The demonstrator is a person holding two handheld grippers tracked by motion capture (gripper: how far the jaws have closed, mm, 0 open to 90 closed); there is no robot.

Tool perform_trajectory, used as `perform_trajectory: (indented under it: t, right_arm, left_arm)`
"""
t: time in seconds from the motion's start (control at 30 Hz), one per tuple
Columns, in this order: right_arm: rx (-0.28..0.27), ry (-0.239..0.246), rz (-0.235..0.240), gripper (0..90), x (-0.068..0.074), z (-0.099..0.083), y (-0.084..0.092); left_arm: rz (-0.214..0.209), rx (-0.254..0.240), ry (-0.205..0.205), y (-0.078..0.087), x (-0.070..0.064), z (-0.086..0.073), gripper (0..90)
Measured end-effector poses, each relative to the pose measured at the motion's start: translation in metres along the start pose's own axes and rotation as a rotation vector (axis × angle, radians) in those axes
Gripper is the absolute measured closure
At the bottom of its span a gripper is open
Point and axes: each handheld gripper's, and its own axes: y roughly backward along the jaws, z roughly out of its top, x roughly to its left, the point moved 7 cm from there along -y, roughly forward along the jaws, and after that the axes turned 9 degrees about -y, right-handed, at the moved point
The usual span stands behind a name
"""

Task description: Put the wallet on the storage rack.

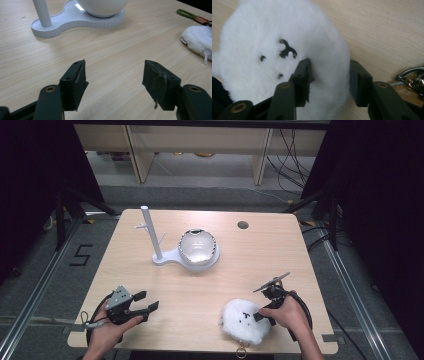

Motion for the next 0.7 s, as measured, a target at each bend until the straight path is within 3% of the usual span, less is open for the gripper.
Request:
perform_trajectory:
  t: [0.03,0.1,0.27,0.33,0.37,0.4,0.47,0.53,0.6,0.7]
  right_arm:
    - [0.028,-0.044,-0.007,61.8,0.004,-0.002,0.001]
    - [0.051,-0.037,-0.019,66.6,0.004,-0.003,0.002]
    - [0.024,-0.027,-0.018,77.2,0.005,-0.005,0.007]
    - [-0.026,-0.001,-0.004,79.4,0.007,-0.006,0.008]
    - [-0.026,-0.001,-0.004,79.4,0.007,-0.006,0.008]
    - [-0.044,0.033,0.004,79.9,0.006,-0.005,0.009]
    - [-0.075,0.019,0.020,80.6,0.010,-0.006,0.012]
    - [-0.121,0.042,0.027,81.5,0.013,-0.007,0.019]
    - [-0.126,0.030,0.038,81.8,0.017,-0.007,0.020]
    - [-0.185,0.063,0.083,82.5,0.025,-0.005,0.031]
  left_arm:
    - [0.004,0.001,0.000,0.000,0.000,0.000,34.6]
    - [0.005,0.007,-0.003,0.000,0.000,-0.001,34.6]
    - [-0.002,0.004,0.001,-0.001,-0.001,-0.002,34.6]
    - [-0.002,0.005,0.004,-0.001,-0.001,-0.002,34.6]
    - [-0.001,0.005,0.004,-0.002,-0.001,-0.002,34.6]
    - [-0.001,0.005,0.003,-0.001,-0.001,-0.002,34.6]
    - [0.001,0.003,0.001,-0.001,-0.001,-0.002,34.6]
    - [0.018,-0.003,-0.003,0.000,0.000,-0.001,35.6]
    - [0.021,-0.021,-0.001,0.000,0.001,0.000,35.8]
    - [0.035,-0.039,0.002,0.002,0.002,0.003,36.1]
